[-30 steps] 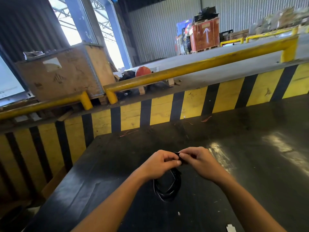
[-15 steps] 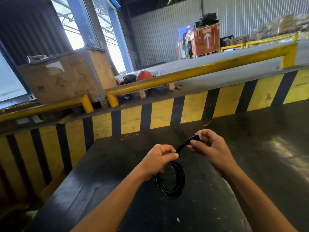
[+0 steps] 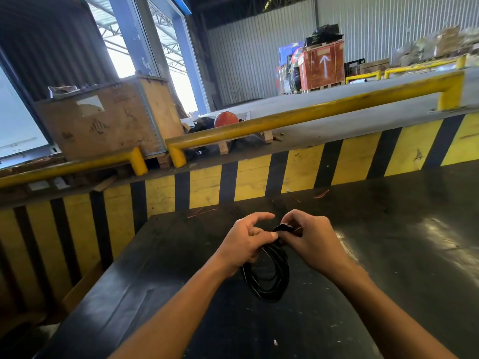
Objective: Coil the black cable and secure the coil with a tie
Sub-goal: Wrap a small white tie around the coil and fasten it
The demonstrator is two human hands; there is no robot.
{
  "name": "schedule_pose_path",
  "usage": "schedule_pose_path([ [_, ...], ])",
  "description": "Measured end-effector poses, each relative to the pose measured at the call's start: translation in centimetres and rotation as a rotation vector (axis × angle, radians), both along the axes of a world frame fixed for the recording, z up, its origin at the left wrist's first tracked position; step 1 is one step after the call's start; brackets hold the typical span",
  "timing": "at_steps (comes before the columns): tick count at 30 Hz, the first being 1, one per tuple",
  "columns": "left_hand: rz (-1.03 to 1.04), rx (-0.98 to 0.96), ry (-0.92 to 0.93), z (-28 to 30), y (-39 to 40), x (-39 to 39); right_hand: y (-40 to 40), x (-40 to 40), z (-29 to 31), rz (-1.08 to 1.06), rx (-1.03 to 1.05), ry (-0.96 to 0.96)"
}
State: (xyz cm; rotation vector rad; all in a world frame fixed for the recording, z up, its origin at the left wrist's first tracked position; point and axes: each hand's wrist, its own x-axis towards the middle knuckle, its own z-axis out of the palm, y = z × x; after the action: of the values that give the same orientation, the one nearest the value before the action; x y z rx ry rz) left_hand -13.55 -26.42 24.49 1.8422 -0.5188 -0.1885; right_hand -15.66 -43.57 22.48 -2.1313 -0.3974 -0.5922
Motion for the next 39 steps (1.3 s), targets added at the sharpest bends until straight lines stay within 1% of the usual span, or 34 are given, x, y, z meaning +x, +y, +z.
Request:
schedule_pose_path([
  [3,0.003,0.019,-0.011,-0.1,0.1,0.0,0.4,-0.1,0.0,0.052,0.075,0.039],
  [8,0.009,0.042,-0.029,-0.3,0.3,-0.1,0.2,0.1,0.3,0.193,0.266,0.226],
  [13,0.021,0.078,-0.017,-0.6,0.0,0.2,-0.4,0.5,0.1,0.161,0.165,0.218],
  [17,0.026,0.074,0.004,-0.6,-0.3,0.3,-0.5,0.6,0.0,0.152,0.204,0.218],
  [21,0.005,0.043,0.022,-0.4,-0.3,0.4,-0.6,0.4,0.0,0.17,0.201,0.203],
  [23,0.002,0.027,0.033,-0.3,-0.3,0.4,-0.5,0.4,0.1,0.131,0.192,0.166],
  [27,0.042,-0.011,0.044,-0.3,-0.1,0.4,-0.6,0.4,0.4,-0.015,0.156,0.08],
  [32,0.021,-0.06,0.034,0.1,0.0,0.4,-0.4,0.3,0.9,-0.076,0.063,0.029],
  [36,0.027,-0.073,0.002,0.4,-0.2,0.4,-0.2,0.0,1.1,-0.044,0.01,0.023],
  [39,0.031,-0.063,-0.037,0.4,-0.3,0.4,-0.3,-0.1,1.3,0.045,0.036,0.092],
])
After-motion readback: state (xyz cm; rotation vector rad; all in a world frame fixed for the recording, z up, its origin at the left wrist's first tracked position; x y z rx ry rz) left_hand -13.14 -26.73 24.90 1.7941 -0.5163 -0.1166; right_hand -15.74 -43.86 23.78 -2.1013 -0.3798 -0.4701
